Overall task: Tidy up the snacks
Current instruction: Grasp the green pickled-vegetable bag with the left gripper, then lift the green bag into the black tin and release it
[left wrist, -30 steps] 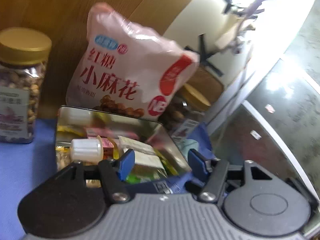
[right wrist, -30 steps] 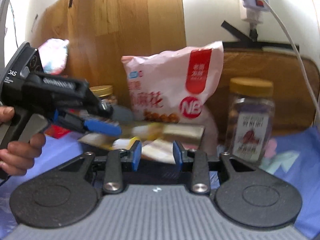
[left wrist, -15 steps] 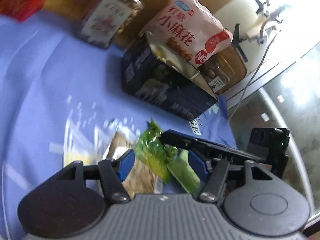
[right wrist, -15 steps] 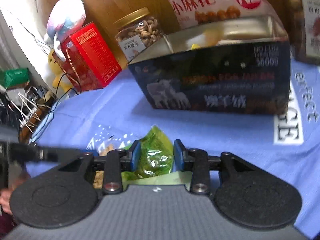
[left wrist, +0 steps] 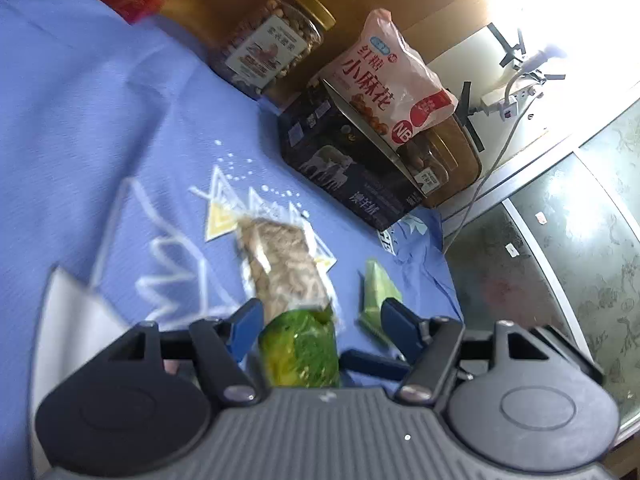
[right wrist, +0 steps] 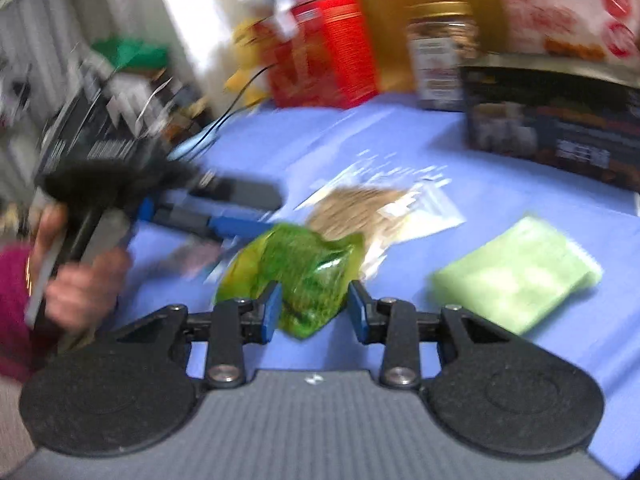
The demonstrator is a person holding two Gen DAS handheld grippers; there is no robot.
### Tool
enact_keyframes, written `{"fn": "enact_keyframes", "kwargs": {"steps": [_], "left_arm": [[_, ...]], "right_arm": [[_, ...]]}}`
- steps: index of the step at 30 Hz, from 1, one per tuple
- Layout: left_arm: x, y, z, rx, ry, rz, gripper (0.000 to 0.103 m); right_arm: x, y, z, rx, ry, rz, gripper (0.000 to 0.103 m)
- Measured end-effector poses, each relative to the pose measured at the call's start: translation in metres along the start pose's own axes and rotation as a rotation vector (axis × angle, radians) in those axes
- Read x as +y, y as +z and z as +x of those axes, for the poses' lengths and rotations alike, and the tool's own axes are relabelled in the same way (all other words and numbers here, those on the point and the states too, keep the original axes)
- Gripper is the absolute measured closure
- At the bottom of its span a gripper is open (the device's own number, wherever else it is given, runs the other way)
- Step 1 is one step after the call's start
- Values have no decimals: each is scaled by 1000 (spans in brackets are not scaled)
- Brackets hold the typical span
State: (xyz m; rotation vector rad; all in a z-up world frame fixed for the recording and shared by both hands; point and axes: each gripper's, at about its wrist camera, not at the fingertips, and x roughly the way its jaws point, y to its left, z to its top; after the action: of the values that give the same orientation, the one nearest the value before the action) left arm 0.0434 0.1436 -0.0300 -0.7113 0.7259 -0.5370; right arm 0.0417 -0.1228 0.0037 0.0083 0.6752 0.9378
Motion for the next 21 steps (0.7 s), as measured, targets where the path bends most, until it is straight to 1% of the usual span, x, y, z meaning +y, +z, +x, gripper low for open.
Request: {"fn": "enact_keyframes", "kwargs": {"steps": [1, 2, 3, 5, 6, 8, 10, 12, 14, 16, 17, 18, 19, 21], "left_arm": [[1, -5, -7, -5, -2, 1, 37], [2, -9, -13, -11, -5, -1, 37], [3, -12, -17, -16, -7, -4, 37], [6, -18, -27, -25, -12, -17, 31], [6, -21, -30, -26, -10, -24, 30], [5, -25, -32, -23, -4, -29, 29], [4, -29, -32, -15, -15, -30, 29], [1, -32, -27, 3, -36, -30, 29], [-2, -34, -19, 23, -30, -23, 29], [-3, -38, -11, 42, -53, -20, 31], [-6, -40, -7, 53, -72, -18, 33], [-9, -42, -4, 59, -76, -9, 33], [-12, -43, -3, 53, -62, 7, 33], [-14, -44, -5, 46, -43, 27, 33]], "right_arm": [[9, -6, -2, 0, -7, -32, 59], [16, -12, -7, -2, -19, -62, 53], [21, -15, -8, -4, -30, -85, 50], [28, -20, -11, -12, -59, -120, 46], [29, -21, -10, -14, -76, -131, 44], [28, -21, -11, -19, -102, -134, 36], [25, -18, -7, -25, -136, -133, 30], [26, -18, 0, -15, -151, -148, 29], [28, -20, 3, -15, -148, -156, 25], [32, -20, 6, -18, -146, -171, 26], [34, -20, 8, -18, -145, -177, 29], [37, -21, 8, -21, -141, -180, 33], [40, -23, 7, -28, -138, -184, 36], [48, -27, 8, -45, -166, -195, 41]]}}
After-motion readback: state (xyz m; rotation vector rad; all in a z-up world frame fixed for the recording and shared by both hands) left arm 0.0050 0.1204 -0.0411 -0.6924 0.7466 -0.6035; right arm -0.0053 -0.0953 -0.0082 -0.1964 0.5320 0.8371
